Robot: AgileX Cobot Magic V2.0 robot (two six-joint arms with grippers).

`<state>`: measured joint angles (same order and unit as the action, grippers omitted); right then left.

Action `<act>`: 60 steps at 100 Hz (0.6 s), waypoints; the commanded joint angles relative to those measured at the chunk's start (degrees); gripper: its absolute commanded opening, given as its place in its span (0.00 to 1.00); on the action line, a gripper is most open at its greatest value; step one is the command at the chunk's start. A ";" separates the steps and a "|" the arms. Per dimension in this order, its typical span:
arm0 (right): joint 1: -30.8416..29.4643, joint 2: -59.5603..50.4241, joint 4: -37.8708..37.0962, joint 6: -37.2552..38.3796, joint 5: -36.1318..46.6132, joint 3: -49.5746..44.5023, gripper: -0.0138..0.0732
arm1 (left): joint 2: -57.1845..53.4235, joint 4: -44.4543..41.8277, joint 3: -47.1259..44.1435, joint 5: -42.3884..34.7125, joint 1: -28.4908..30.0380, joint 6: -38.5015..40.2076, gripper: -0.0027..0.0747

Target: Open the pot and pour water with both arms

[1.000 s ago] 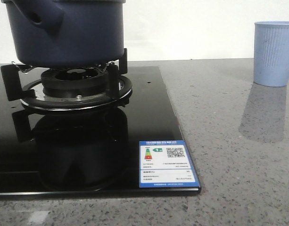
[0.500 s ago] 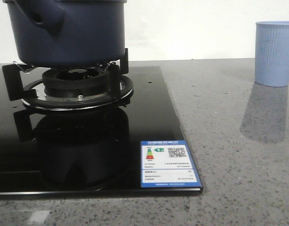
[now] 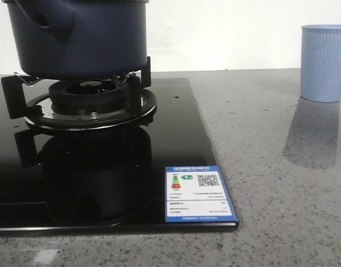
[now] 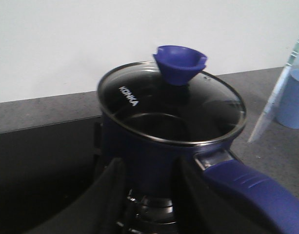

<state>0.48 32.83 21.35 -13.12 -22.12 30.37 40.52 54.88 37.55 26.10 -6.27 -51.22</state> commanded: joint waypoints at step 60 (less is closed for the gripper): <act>0.22 0.40 0.01 -0.90 3.34 2.19 0.85 | 31.14 22.41 20.83 -2.52 -8.19 -23.25 0.70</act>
<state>0.48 32.83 21.35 -13.23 -22.68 30.35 69.85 74.92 54.03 23.12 -14.11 -73.78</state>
